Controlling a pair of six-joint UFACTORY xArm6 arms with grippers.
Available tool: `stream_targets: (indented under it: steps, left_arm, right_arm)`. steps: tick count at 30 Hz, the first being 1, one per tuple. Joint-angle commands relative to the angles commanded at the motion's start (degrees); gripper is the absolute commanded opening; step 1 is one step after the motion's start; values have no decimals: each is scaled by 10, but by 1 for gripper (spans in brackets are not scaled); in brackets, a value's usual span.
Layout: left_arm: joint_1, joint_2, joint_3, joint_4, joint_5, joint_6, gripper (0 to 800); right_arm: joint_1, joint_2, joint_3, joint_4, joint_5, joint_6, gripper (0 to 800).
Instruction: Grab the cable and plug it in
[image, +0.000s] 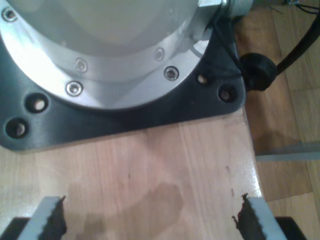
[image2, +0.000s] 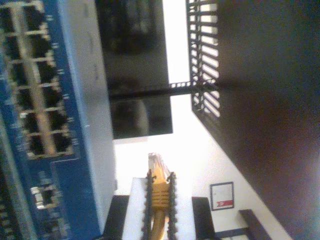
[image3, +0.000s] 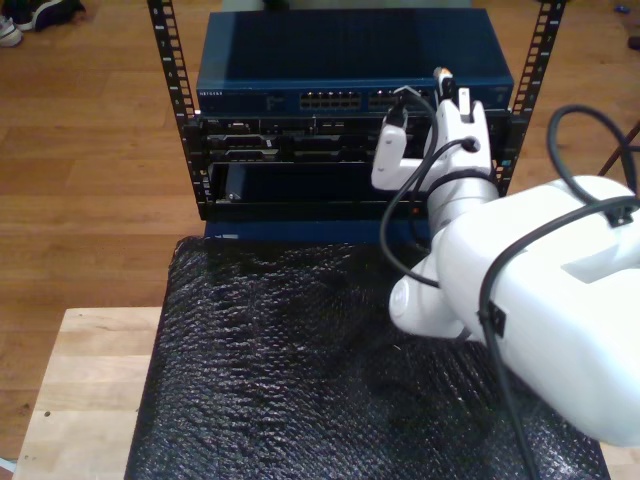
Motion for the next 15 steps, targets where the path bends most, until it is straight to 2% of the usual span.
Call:
stream_targets:
  steps: [7, 12, 15]
  left_arm:
    - [0, 0, 0, 0, 0, 0, 800]
    - [0, 0, 0, 0, 0, 0, 800]
    - [0, 0, 0, 0, 0, 0, 800]
  right_arm:
    - [10, 0, 11, 8, 0, 0, 0]
    - [24, 3, 25, 40, 0, 0, 0]
    - [25, 3, 33, 41, 0, 1, 0]
